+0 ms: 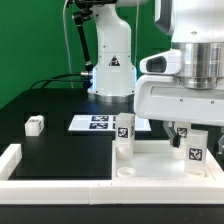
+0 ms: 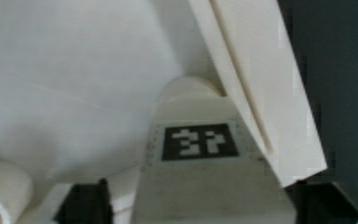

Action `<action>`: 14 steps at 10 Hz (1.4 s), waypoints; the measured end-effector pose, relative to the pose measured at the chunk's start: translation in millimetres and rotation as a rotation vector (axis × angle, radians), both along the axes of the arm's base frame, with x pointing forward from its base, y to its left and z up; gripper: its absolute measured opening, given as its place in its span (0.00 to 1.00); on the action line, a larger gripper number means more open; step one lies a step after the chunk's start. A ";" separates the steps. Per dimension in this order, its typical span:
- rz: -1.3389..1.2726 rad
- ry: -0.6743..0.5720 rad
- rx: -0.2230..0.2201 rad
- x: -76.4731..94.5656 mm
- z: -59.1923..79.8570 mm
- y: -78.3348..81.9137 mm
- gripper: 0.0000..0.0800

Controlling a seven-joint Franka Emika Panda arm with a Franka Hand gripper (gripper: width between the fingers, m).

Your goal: Assemble square table

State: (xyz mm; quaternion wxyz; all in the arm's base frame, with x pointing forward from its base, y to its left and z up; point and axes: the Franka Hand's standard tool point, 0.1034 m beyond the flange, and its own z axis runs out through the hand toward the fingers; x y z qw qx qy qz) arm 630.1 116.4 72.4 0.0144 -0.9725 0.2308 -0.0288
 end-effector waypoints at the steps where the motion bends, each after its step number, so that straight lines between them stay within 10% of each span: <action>1: -0.070 0.001 0.005 -0.1 0.0 0.4 0.46; 11: -1.232 0.059 0.145 -1.0 -1.8 1.9 0.36; 14: -1.236 0.054 0.148 -0.8 -1.9 4.0 0.36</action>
Offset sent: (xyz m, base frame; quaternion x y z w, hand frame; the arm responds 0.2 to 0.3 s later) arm 0.0000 0.0000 0.0000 0.0000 0.0000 0.1938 0.9810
